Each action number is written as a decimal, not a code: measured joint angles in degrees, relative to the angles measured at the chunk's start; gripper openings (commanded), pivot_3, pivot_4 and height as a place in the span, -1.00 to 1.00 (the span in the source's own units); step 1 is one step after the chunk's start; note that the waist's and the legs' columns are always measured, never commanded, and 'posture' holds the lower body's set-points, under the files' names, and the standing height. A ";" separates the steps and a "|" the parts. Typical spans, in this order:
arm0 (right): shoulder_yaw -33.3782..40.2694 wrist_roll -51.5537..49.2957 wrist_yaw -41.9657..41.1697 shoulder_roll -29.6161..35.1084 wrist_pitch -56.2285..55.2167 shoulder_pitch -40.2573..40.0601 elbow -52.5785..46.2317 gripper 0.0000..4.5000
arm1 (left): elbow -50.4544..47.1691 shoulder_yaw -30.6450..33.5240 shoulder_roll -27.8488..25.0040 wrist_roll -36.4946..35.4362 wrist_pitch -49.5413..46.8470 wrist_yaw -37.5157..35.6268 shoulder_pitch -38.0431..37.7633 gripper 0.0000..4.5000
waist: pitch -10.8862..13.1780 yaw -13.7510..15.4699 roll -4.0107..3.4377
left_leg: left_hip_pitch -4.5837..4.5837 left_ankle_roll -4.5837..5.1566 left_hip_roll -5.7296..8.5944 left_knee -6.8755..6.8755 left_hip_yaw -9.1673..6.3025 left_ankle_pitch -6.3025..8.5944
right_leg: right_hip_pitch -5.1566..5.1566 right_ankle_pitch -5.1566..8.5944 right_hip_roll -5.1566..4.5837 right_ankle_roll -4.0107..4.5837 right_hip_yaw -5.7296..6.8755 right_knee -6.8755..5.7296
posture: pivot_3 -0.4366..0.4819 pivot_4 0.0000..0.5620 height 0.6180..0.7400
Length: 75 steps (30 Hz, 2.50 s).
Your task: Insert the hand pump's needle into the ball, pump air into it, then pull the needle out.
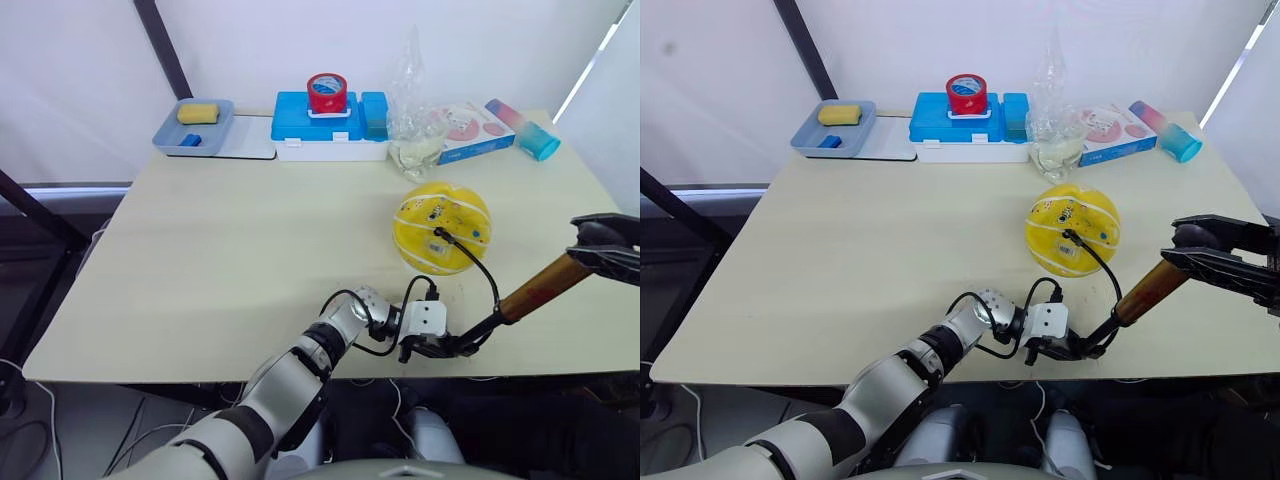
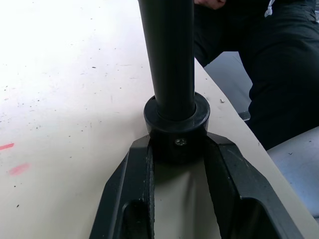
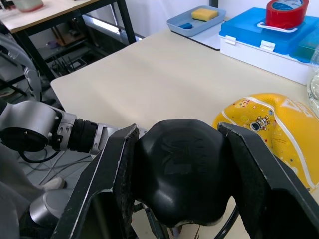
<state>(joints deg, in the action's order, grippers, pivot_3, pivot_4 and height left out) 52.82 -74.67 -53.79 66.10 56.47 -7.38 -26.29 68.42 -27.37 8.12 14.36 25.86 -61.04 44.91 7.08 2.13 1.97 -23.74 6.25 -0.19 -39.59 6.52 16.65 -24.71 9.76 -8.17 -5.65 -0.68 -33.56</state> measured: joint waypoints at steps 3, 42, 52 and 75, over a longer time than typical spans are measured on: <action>-0.36 0.37 0.58 -1.85 -0.34 0.45 -1.47 -0.11 | 0.08 -0.10 0.00 0.01 0.00 0.01 0.00 -0.57 | 0.00 0.00 0.02 | 0.01 0.10 0.00 -0.07 0.16 0.07 | -0.02 -0.06 -0.07 0.02 -0.01 0.04 | -0.05 -0.47 0.82; -2.98 3.29 1.60 -3.71 -4.53 -2.99 -3.59 -0.11 | 0.23 -0.20 0.01 0.04 -0.10 0.20 0.01 -0.58 | -0.29 -0.05 -0.15 | -0.08 0.36 -0.17 -0.72 1.09 0.81 | 0.06 -1.29 -0.95 -1.15 0.83 1.01 | -0.05 -0.47 0.82; -0.12 -0.52 4.12 -1.51 1.05 1.27 -1.96 -0.11 | 0.08 -0.23 0.01 -0.05 0.02 -0.09 0.01 -0.58 | -0.26 -0.13 -0.32 | -0.12 0.49 -0.15 -0.72 1.23 1.00 | 0.16 -1.37 -0.99 -1.13 0.83 1.43 | -0.05 -0.47 0.82; -31.89 31.26 6.52 -23.54 -30.11 -11.63 -7.66 -0.11 | 1.04 -0.25 0.01 0.67 -0.39 0.92 0.00 -0.58 | -1.30 -1.26 -0.12 | 0.37 0.64 -0.12 -0.81 1.36 1.34 | 0.71 -1.56 -1.30 -1.43 1.34 1.71 | -0.05 -0.47 0.82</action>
<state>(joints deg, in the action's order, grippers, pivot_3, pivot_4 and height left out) 20.94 -43.41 -47.27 42.57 26.36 -19.01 -33.96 69.47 -27.62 8.13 15.03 25.47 -60.12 44.91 5.78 0.87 1.85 -23.37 6.89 -0.30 -40.40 7.88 17.99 -24.00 8.20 -9.47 -7.08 0.66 -31.85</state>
